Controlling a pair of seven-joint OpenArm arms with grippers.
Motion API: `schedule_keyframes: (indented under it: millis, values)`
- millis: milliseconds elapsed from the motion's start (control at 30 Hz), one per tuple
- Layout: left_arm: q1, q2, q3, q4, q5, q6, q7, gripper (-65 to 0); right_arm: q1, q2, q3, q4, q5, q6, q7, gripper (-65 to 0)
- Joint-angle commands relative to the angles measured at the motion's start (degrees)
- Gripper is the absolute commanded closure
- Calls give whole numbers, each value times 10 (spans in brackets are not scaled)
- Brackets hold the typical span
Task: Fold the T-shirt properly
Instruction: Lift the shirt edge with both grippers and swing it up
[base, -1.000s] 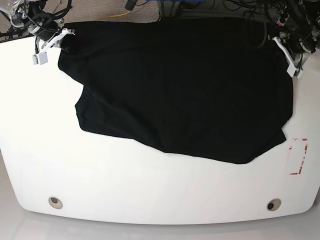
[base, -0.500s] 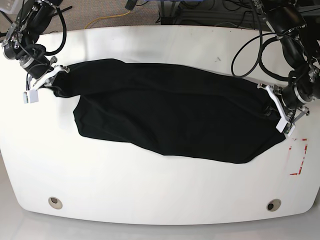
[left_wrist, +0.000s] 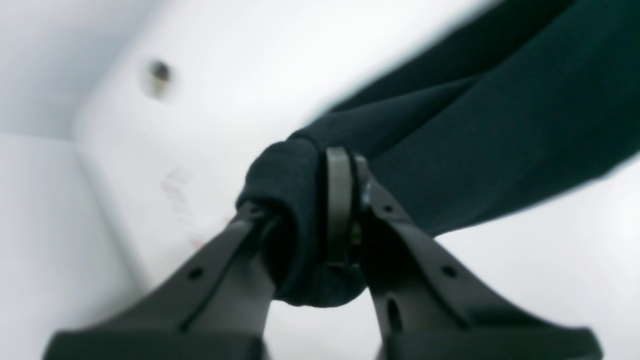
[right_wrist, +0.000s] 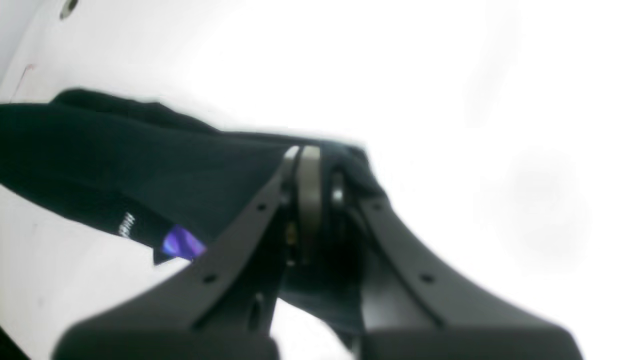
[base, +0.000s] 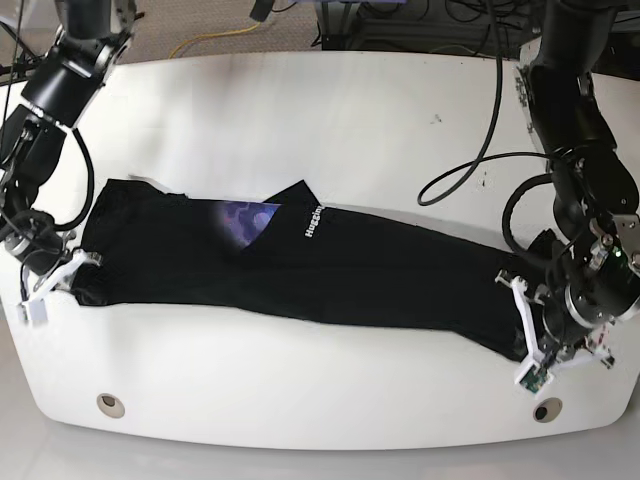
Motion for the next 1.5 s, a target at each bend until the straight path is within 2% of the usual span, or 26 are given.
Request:
schedule_keyframes:
  millis: [0,167,300,467,667,767,900,1033,1167,1367,1467]
  values:
    - [-81,20,9,10,44,0,-11,-35,104,47,-44,-43,1,2,18,0]
    - [-176,42,12,10,93,0,-11,-35,242,90,-117,-108,-1,2,18,0]
    - [-241,46,12,10,113,0,-11,-35,348,128,-185,-157,-1,2,18,0]
    - [-344,36,12,5,114,0,-11,-35,486,168,-277,-180,0,2,18,0]
    - [-438,10,31,-53,111,0,-11,-35,613,198,-384,-181,2,1,13,0]
    - [-460,9,34,-61,111,0,-11,-35,613,207,-426,-181,3,1,5,0]
    - [-462,5,34,-60,110,0,-11,-35,613,210,-444,-181,3,2,-9,0]
    - [-395,8,34,-50,109,0,-11,-35,613,217,-442,-181,3,2,-16,0]
    - [-315,8,49,-12,109,0,-11,-35,598,225,-400,-179,4,2,-16,0]
    - [-200,7,58,45,109,0,-11,-35,474,227,-310,-178,4,2,-19,0]
    - [-152,5,58,65,109,0,-11,-35,411,236,-276,-178,37,2,-20,0]
